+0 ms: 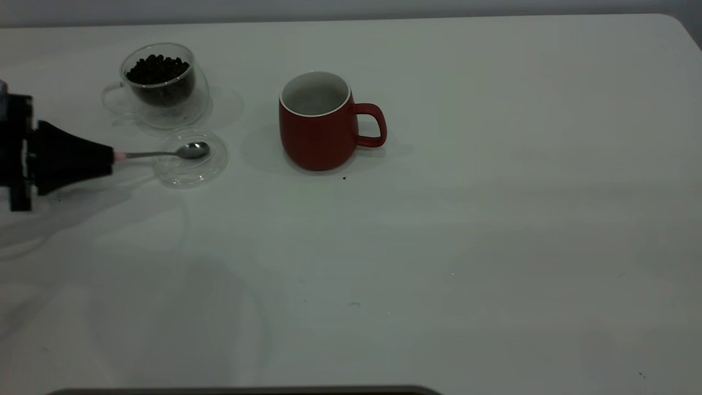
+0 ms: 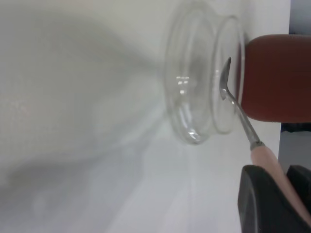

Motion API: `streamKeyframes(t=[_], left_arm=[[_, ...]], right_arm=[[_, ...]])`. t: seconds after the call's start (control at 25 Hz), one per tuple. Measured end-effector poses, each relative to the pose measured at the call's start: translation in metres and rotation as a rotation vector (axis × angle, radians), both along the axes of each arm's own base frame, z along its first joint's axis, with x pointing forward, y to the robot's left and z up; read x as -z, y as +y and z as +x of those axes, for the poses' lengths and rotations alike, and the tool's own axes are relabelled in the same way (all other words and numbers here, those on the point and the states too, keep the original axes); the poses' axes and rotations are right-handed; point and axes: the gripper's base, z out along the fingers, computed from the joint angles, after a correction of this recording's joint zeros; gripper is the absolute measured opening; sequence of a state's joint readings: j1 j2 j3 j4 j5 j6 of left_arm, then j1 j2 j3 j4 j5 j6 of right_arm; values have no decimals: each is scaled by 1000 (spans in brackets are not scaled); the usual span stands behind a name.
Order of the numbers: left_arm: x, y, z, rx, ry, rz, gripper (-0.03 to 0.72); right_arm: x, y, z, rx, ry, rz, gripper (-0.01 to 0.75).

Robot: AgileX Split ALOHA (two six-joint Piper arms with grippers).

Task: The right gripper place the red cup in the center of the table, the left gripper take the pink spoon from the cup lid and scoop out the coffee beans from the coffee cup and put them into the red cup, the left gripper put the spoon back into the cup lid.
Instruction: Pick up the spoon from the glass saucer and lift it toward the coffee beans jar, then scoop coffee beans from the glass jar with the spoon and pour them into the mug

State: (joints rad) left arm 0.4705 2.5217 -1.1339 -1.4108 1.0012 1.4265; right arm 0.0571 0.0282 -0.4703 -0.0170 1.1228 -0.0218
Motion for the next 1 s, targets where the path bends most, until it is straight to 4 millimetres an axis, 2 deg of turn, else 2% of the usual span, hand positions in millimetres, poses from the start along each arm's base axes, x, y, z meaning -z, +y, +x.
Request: streamKeyframes(t=[0.32, 0.52, 0.64, 0.72, 0.88, 1.0], left_arm=[[-47, 18, -4, 79, -20, -2, 114], [-96, 28, 7, 53, -146, 146, 114], [-118, 32, 13, 16, -232, 232, 114], [-124, 34, 16, -1, -272, 255, 114], [-121, 35, 20, -4, -298, 322, 114], [-121, 28, 33, 13, -323, 385, 114]], right_arm=[[0, 0, 0, 0, 0, 0, 591], [0, 0, 0, 0, 0, 0, 591], [0, 0, 0, 0, 0, 0, 591], [0, 0, 0, 0, 0, 0, 591], [0, 0, 0, 0, 0, 0, 591], [0, 0, 0, 0, 0, 0, 591]])
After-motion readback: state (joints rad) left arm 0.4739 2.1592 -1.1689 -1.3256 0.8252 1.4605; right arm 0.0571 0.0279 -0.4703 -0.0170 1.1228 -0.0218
